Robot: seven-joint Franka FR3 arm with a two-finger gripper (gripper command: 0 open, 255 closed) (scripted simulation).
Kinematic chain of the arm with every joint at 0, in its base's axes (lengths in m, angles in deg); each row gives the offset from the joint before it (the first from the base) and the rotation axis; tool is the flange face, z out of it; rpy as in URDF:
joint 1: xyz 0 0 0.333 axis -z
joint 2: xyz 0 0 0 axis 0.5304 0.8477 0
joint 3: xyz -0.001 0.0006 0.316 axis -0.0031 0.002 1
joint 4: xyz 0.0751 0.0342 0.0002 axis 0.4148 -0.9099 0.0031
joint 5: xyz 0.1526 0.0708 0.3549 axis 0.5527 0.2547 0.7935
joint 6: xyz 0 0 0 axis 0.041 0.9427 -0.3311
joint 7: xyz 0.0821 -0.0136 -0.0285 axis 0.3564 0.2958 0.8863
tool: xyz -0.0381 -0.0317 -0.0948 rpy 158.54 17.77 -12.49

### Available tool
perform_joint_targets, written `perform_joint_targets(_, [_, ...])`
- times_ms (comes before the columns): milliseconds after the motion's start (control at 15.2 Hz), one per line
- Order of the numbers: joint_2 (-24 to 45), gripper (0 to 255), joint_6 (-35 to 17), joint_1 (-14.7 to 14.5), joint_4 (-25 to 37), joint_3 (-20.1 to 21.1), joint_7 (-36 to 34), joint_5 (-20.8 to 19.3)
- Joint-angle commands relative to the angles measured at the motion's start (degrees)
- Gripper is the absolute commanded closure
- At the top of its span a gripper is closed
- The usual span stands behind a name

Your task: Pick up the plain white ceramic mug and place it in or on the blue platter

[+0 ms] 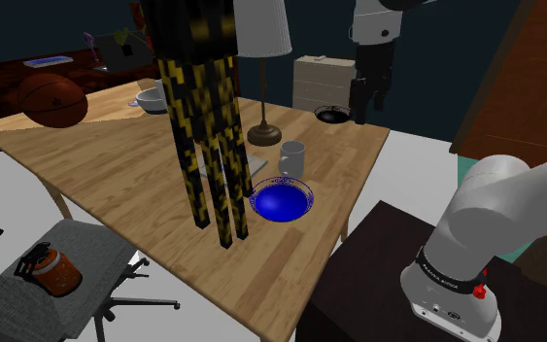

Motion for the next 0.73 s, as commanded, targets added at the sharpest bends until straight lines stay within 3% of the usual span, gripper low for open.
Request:
perform_joint_targets(0, [0.0, 0, 0.0, 0.0, 0.0, 0.0, 0.0, 0.0])
perform_joint_targets(660, [21.7, 0, -13.7, 0.6, 6.0, -0.5, -4.7, 3.6])
